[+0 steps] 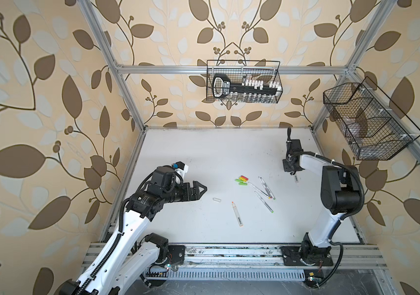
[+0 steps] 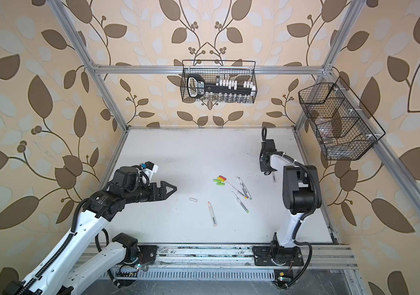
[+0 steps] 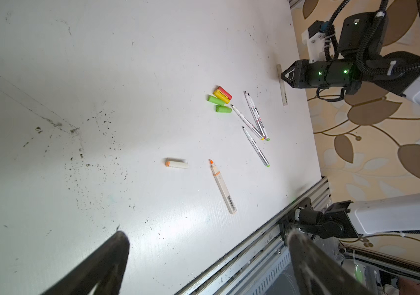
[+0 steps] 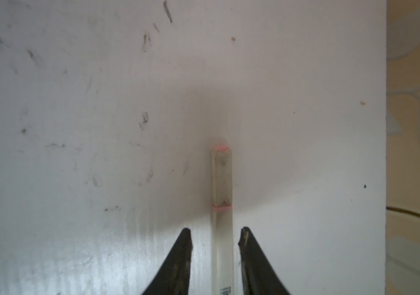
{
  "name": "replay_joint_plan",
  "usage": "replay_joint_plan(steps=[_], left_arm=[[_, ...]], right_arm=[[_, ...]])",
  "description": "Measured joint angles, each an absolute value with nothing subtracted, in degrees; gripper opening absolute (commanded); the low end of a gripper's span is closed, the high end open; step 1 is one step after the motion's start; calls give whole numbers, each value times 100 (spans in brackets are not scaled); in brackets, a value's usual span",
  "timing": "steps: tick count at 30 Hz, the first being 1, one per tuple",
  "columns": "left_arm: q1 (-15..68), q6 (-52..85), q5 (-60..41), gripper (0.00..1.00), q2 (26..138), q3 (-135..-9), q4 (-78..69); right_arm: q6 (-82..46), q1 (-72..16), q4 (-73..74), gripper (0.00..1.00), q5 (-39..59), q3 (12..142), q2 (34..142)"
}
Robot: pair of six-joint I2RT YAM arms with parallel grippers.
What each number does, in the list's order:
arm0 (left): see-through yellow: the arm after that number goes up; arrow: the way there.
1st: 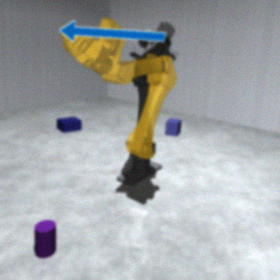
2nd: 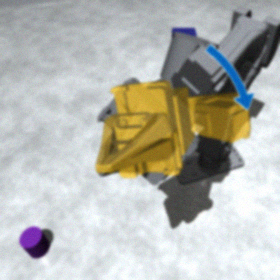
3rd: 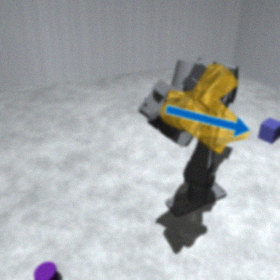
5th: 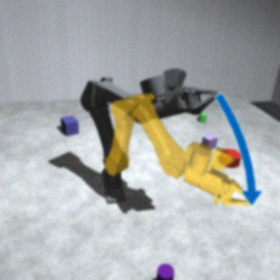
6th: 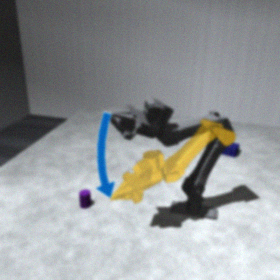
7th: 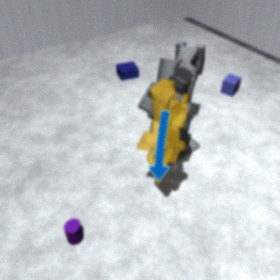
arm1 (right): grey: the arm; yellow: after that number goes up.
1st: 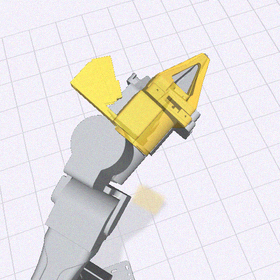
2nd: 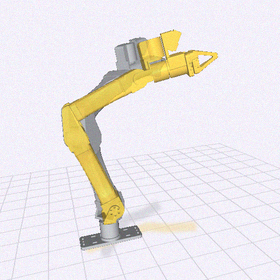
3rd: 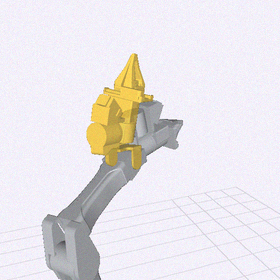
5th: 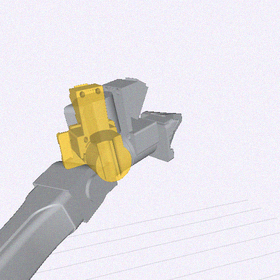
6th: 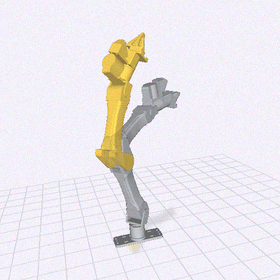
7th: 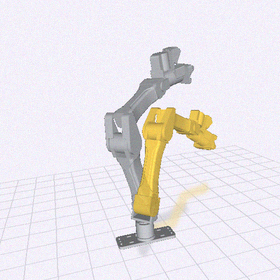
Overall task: Insert the pens into the pen caps
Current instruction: 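Carry the capped highlighter farther from the robot and release it with the right gripper, then move the right gripper over the white cap with the orange end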
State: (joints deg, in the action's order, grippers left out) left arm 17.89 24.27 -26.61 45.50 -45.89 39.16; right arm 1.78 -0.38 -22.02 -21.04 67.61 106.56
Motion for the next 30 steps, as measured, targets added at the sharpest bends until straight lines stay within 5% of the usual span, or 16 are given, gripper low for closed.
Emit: replay_joint_plan(steps=[17,25,30], left_arm=[[1789,2493,-1479,99,4657,-4589,4034],[1789,2683,-456,99,4477,-4593,4351],[1789,2810,64,99,4405,-4615,4552]], right_arm=[[-718,-3607,-2982,61,-1756,6080,8656],[-1026,-5288,-2764,62,-1387,5566,8678],[-915,-5588,-2324,62,-980,5658,9341]])
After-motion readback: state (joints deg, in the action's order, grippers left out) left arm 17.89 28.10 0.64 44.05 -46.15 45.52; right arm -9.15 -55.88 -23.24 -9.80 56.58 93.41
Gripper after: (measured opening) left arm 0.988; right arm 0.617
